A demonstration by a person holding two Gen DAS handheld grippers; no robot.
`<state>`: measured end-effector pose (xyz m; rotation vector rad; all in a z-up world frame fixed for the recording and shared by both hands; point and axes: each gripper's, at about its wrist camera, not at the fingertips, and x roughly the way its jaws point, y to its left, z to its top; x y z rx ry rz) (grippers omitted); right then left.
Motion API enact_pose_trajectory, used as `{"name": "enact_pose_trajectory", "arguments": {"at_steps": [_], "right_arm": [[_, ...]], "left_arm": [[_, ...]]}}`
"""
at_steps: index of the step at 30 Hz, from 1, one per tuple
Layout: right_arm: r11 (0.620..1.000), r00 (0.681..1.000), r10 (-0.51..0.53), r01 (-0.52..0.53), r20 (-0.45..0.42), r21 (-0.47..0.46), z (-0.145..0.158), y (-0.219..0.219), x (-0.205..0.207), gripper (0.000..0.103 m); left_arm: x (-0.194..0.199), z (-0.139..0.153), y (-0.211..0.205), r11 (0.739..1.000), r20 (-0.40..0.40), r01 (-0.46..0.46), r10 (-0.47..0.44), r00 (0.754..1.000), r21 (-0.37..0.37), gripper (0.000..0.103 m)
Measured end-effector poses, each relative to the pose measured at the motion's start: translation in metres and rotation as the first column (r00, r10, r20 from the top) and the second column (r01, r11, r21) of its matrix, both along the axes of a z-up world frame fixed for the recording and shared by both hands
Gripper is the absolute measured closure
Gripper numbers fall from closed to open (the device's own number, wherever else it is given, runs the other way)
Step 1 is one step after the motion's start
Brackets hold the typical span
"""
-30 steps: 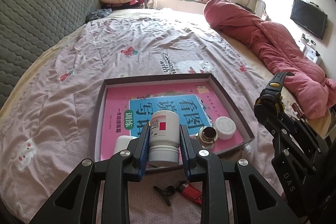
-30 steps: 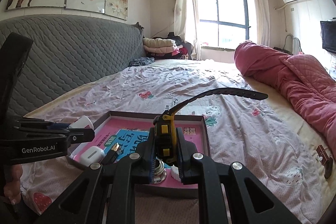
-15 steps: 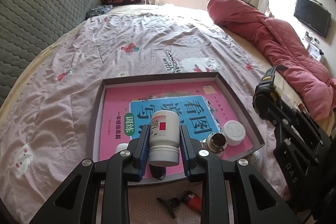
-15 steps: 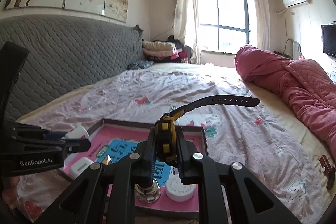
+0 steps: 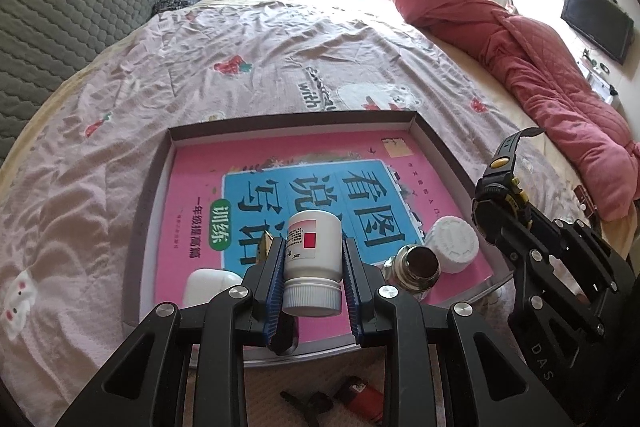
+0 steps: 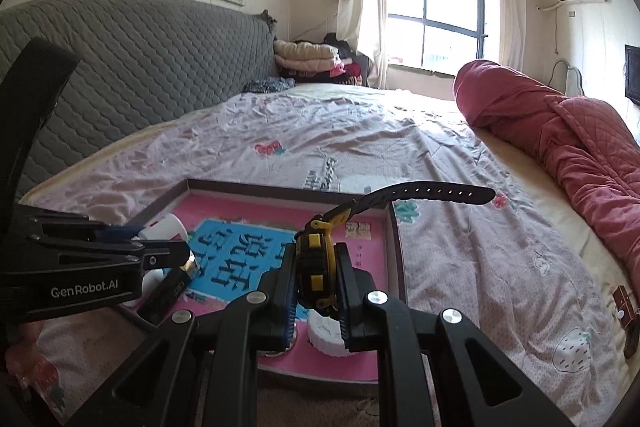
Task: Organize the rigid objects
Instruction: 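Lift and carry the pill bottle and tape measure over the grey tray, then lower left tool's pill bottle beside the black case while right tool lowers tape measure beside the silver cylinder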
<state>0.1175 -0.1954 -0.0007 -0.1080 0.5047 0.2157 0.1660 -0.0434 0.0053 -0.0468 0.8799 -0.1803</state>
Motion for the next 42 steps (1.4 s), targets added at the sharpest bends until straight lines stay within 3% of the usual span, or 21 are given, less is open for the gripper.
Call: {"name": "enact_pose_trajectory", "arguments": {"at_steps": [29,42], "right_arm": [[0.999,0.996,-0.009,0.005,-0.084,-0.044,-0.019,-0.002,0.009,0.086],[0.99,0.993,0.046,-0.06,-0.111,-0.125,-0.031,0.019,0.009,0.086]], "left_arm": [[0.0,-0.029,-0.014,0.999,-0.084,0.045,-0.045,0.995,-0.002,0.075],[0.003,-0.039,-0.014,0.999,-0.108,0.048,-0.048,0.993,0.005,0.075]]}}
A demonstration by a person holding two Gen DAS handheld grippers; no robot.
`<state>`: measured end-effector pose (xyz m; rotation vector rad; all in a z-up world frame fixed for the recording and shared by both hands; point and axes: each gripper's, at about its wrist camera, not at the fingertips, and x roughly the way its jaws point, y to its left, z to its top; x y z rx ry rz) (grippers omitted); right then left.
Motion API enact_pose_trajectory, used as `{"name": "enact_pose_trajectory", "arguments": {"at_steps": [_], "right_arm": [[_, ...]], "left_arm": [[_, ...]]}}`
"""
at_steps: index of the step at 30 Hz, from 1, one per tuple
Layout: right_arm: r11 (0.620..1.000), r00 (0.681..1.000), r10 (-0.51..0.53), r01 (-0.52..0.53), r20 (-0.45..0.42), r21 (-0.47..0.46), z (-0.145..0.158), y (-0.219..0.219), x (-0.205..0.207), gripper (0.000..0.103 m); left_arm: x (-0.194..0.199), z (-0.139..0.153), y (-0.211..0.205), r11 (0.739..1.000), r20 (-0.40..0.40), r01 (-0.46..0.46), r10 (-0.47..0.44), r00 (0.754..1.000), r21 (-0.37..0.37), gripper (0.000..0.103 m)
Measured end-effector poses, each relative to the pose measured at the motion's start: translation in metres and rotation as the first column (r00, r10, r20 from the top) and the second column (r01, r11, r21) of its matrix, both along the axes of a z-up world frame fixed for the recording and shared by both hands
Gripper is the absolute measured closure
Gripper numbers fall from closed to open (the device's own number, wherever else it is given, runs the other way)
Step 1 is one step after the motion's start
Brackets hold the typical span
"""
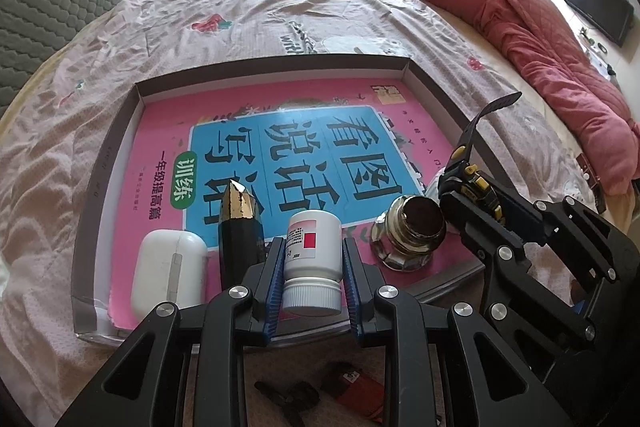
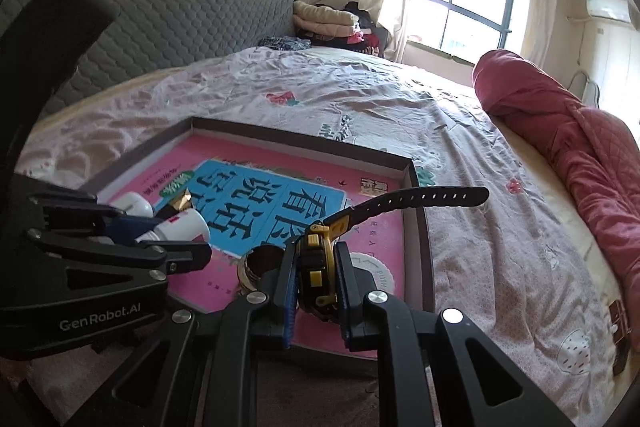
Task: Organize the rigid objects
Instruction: 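Lower left tool's pill bottle beside the black case while right tool lowers tape measure beside the silver cylinder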
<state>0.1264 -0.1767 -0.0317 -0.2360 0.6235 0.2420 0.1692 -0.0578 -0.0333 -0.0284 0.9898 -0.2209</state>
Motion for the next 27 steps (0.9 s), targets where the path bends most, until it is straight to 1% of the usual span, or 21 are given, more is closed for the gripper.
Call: {"name": "enact_pose_trajectory", "arguments": {"at_steps": [4,7,10,19,27], "right_arm": [[1.0,1.0,0.0,0.0,-0.004,-0.004,-0.0011,0.0004,0.001,0.086],[0.999,1.0,0.001,-0.001,0.001,-0.034,-0.0032,0.0036,0.0011,0.085],[0.999,1.0,0.001,-0.001,0.003,-0.04,-0.0034,0.0045,0.0008,0.086],[1.0,1.0,0.003,-0.003,-0.011,0.001,-0.003,0.0004,0.0035,0.085],[1.0,1.0,0.003,-0.003,-0.008,-0.004,-0.0033,0.0001,0.0034,0.085]], "left_arm": [[0.0018,-0.002,-0.0009,1.0,0.0,0.001,-0.001,1.0,0.006,0.075],[0.0035,-0.0037,-0.0021,1.0,-0.001,0.004,-0.004,1.0,0.006,0.075],[0.0045,-0.0041,-0.0027,1.0,-0.001,0.005,-0.005,1.0,0.005,0.075],[0.0062,-0.0079,-0.0061,1.0,-0.013,0.012,-0.012,1.0,-0.011,0.075],[0.0094,-0.0085,-0.0087,1.0,-0.01,0.018,-0.018,1.0,-0.014,0.075]]}}
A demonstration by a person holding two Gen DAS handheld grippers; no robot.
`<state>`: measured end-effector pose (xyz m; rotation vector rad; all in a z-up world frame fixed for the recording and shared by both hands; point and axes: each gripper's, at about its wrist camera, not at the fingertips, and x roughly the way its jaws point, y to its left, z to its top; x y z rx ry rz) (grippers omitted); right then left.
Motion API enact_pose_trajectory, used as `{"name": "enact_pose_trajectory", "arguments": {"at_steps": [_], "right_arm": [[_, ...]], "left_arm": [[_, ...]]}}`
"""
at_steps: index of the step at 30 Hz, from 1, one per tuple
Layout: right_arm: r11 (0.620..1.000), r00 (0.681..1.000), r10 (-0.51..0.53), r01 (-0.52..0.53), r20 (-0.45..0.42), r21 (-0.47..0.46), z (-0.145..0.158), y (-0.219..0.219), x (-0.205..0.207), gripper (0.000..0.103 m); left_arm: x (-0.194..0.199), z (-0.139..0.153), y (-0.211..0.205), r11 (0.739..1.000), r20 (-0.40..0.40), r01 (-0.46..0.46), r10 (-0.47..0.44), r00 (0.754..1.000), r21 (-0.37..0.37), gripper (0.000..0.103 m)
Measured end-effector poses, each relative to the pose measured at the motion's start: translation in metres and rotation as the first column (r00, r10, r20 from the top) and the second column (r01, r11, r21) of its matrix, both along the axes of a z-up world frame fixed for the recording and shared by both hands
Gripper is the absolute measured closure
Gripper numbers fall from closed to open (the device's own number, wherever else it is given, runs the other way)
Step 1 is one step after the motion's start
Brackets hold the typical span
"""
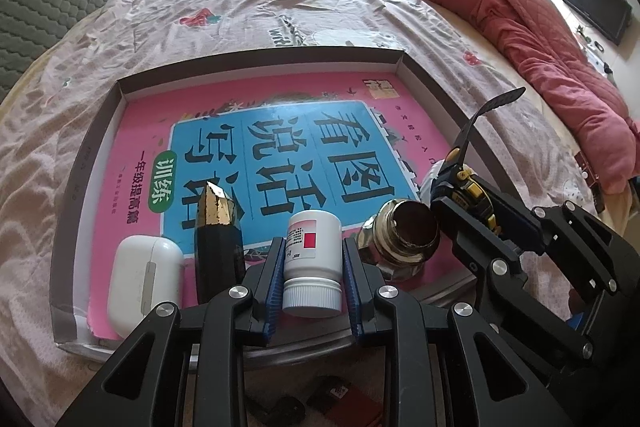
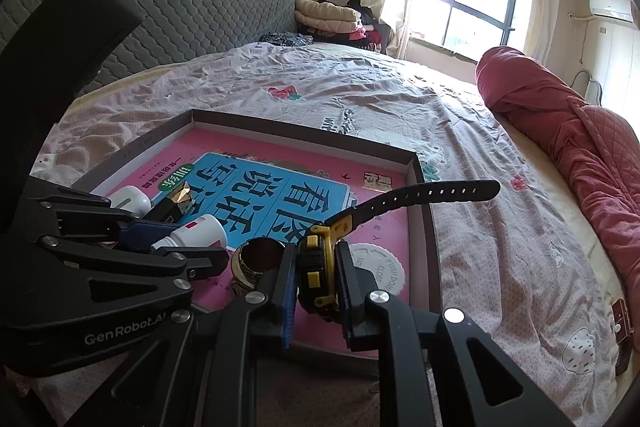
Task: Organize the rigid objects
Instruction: 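Lower left tool's pill bottle beside the black case while right tool lowers tape measure beside the silver cylinder, then open both tools, releasing the pill bottle and tape measure in the tray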
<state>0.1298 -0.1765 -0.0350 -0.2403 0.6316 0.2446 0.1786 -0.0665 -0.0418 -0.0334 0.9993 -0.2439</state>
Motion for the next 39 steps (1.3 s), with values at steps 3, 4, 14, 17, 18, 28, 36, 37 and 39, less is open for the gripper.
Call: {"name": "enact_pose_trajectory", "arguments": {"at_steps": [3,4,14,17,18,28,36,37,39], "right_arm": [[1.0,1.0,0.0,0.0,0.002,-0.001,0.0,0.0,-0.001,0.085],[1.0,1.0,-0.001,0.001,0.002,-0.001,0.0,0.0,-0.001,0.085],[0.996,0.999,-0.032,0.033,-0.014,0.085,0.004,-0.014,0.002,0.071],[0.992,0.999,-0.046,0.047,-0.012,0.118,0.006,-0.021,0.003,0.068],[0.99,0.999,-0.053,0.054,-0.007,0.131,0.008,-0.023,0.002,0.067],[0.959,0.989,-0.144,0.135,0.019,0.249,0.02,-0.056,0.001,0.059],[0.945,0.988,-0.157,0.151,-0.005,0.29,0.018,-0.063,0.002,0.057],[0.946,0.988,-0.156,0.15,-0.002,0.288,0.018,-0.063,0.002,0.057],[0.947,0.989,-0.151,0.144,0.002,0.287,0.019,-0.061,0.001,0.057]], "left_arm": [[0.002,0.0,0.0,1.0,-0.002,-0.001,0.001,1.0,-0.009,0.075],[0.002,0.0,0.001,1.0,-0.004,-0.003,0.003,1.0,-0.014,0.075],[0.003,0.001,0.006,0.999,-0.02,-0.017,0.016,1.0,-0.039,0.075],[0.003,0.001,0.007,0.999,-0.025,-0.016,0.015,1.0,-0.039,0.075],[0.003,0.001,0.007,0.999,-0.027,-0.017,0.016,1.0,-0.04,0.074],[0.001,0.001,0.009,0.999,-0.041,-0.022,0.02,0.999,-0.049,0.065],[-0.004,0.005,0.018,0.996,-0.036,-0.048,0.046,0.998,-0.074,0.061],[-0.004,0.005,0.019,0.996,-0.037,-0.049,0.046,0.998,-0.076,0.061],[-0.006,0.006,0.02,0.996,-0.036,-0.051,0.048,0.998,-0.078,0.061]]}}
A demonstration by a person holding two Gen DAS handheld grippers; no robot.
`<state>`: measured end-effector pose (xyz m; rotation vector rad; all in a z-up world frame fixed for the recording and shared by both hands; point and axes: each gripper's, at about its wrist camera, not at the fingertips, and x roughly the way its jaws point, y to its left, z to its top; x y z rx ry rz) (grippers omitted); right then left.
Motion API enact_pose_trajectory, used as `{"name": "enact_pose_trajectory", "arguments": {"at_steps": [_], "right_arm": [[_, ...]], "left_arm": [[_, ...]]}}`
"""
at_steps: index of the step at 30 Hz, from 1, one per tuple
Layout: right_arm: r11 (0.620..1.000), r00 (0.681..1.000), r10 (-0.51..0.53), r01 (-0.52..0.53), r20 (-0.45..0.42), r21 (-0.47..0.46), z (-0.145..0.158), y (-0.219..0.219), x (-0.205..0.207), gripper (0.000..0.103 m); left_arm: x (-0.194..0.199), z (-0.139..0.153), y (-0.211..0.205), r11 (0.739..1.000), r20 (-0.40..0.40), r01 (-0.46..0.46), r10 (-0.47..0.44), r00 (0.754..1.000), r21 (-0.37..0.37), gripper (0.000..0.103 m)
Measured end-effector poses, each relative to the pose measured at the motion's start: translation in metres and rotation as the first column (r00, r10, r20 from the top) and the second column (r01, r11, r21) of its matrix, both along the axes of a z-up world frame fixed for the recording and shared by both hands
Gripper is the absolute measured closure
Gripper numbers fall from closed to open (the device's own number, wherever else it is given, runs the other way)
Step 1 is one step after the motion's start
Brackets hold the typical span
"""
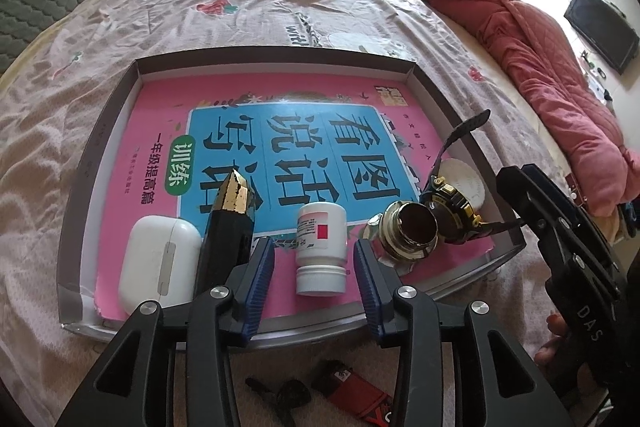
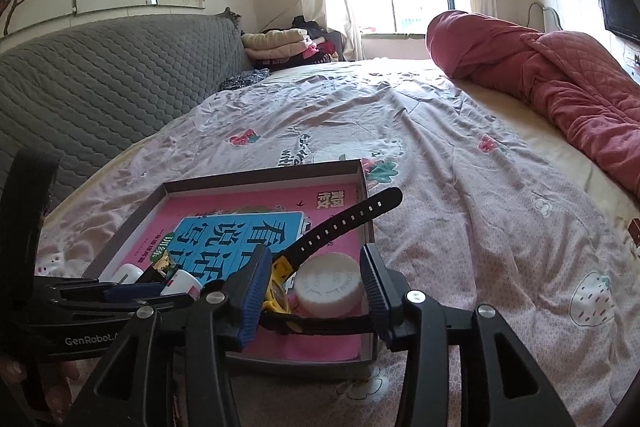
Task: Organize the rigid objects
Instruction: 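Open both tools, releasing the pill bottle and tape measure in the tray, then withdraw both open tools from the tray toward the red lighter and black clip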
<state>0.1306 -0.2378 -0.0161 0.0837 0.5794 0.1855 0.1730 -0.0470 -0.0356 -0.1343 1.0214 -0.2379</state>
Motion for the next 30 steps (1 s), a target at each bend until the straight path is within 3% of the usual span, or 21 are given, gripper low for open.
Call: {"name": "enact_pose_trajectory", "arguments": {"at_steps": [24,30], "right_arm": [[1.0,1.0,0.003,-0.003,-0.002,-0.009,0.002,0.003,-0.002,0.056],[1.0,1.0,0.017,-0.017,0.014,-0.002,0.004,0.004,-0.007,0.047]], "left_arm": [[-0.018,0.023,0.024,0.999,0.041,-0.048,0.049,0.998,-0.026,0.059],[-0.027,0.027,0.024,0.999,0.055,-0.045,0.046,0.997,-0.022,0.052]]}}
